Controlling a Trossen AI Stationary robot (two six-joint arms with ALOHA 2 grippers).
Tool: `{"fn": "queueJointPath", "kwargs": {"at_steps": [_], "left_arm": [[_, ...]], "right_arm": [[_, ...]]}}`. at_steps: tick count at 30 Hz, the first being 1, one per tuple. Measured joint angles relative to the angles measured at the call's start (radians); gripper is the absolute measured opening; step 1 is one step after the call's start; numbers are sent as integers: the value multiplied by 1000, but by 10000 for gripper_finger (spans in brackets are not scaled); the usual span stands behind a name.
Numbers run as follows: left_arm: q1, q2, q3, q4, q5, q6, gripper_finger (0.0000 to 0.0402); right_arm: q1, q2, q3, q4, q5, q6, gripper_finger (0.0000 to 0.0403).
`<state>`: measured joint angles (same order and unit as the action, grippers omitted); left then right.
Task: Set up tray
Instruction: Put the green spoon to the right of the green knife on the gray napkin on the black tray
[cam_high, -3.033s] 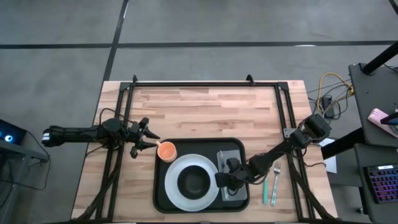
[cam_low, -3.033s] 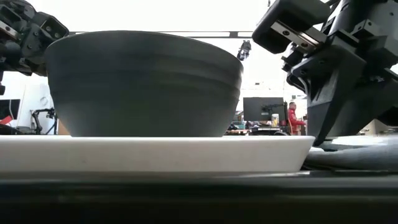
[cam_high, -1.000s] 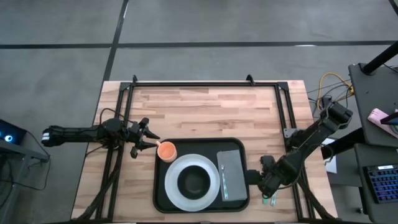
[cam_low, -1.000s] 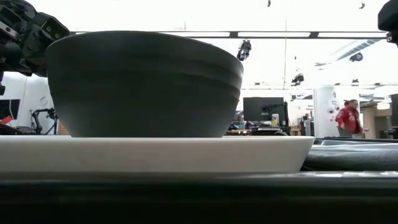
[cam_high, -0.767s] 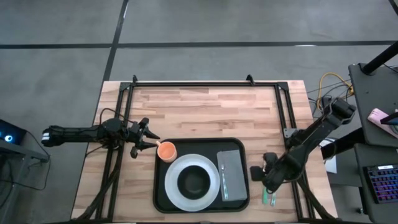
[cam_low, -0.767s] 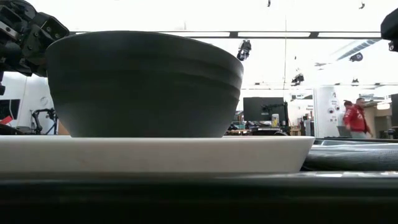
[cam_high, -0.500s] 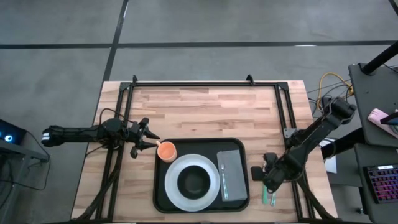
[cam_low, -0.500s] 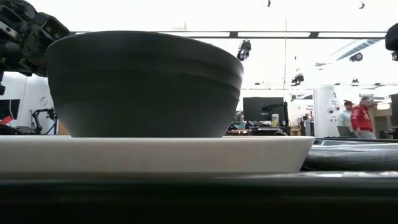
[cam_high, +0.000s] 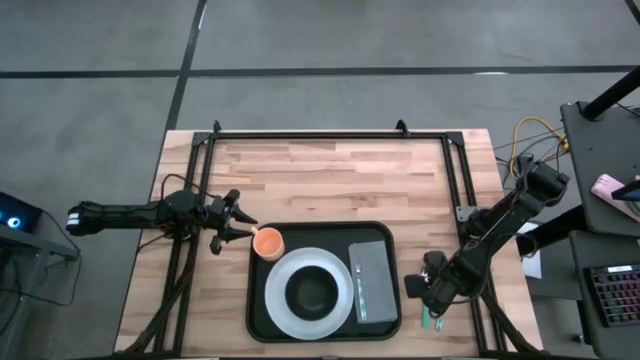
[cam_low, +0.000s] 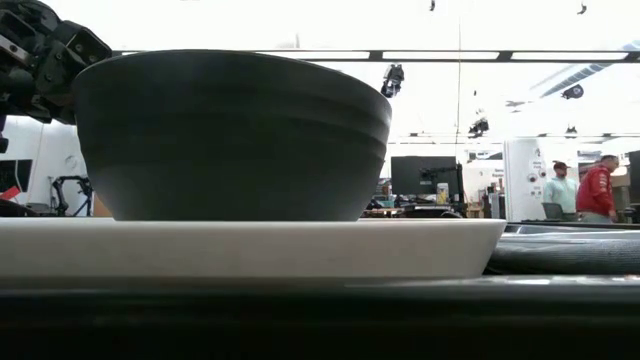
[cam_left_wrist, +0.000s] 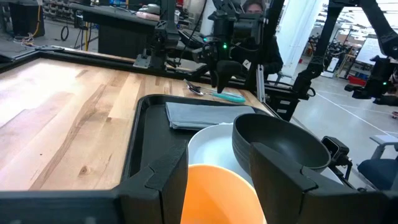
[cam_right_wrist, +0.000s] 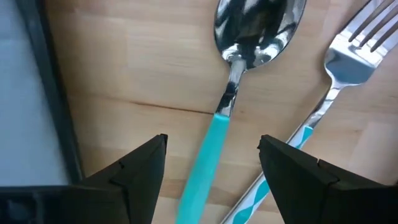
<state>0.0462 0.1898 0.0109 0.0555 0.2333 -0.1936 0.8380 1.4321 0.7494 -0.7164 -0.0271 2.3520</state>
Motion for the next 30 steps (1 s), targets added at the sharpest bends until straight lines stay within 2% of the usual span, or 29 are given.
{"fn": "queueJointPath", "kwargs": {"at_steps": [13, 21, 30], "left_arm": [[0, 0, 0, 0, 0, 0, 151], [0, 0, 0, 0, 0, 0, 151], [0, 0, 0, 0, 0, 0, 151]], "right_arm": [[14, 115, 0, 62, 1, -6, 223], [15, 142, 5, 97, -10, -11, 207], [15, 144, 6, 98, -19, -25, 161]]}}
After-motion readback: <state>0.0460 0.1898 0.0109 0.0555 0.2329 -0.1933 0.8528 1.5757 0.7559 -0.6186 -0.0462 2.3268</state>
